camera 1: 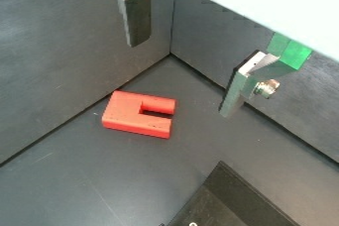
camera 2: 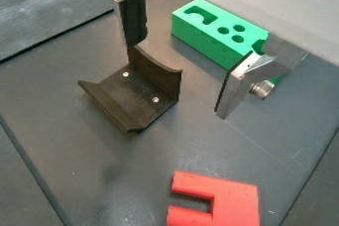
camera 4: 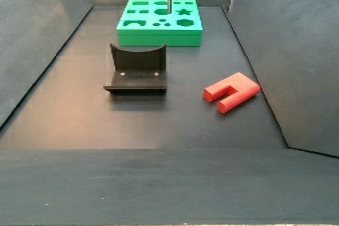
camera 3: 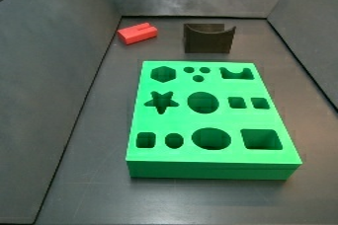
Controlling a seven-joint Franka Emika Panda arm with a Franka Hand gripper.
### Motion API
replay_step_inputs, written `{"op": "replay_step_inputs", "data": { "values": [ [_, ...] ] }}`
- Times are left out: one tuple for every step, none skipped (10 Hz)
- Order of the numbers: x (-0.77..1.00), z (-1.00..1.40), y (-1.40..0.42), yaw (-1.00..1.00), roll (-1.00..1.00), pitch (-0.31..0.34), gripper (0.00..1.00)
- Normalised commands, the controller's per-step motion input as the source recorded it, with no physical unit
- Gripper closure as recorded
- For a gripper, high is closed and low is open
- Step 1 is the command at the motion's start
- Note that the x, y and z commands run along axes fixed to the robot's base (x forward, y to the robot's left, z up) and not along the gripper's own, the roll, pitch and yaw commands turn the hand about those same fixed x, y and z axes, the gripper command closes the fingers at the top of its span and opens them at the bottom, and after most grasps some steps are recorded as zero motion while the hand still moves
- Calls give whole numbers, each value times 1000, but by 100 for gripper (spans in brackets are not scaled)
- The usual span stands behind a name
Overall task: Pick up the square-circle object. Move up. Place the square-circle object on the fixture. Regrasp the square-circle object. Rotate the square-circle object. Move to above the board. Insert the square-circle object.
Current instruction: Pick up the square-circle object.
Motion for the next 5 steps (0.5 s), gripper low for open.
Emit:
{"op": "replay_step_inputs", "data": {
  "values": [
    [0,-86,89,0,40,0,0],
    [-29,-209,220,300,157,20,0],
    [-251,-394,417,366,150,0,0],
    [-266,-457,423,574,140,-26,0],
    [-329,-480,371,529,86,-17,0]
  ]
}}
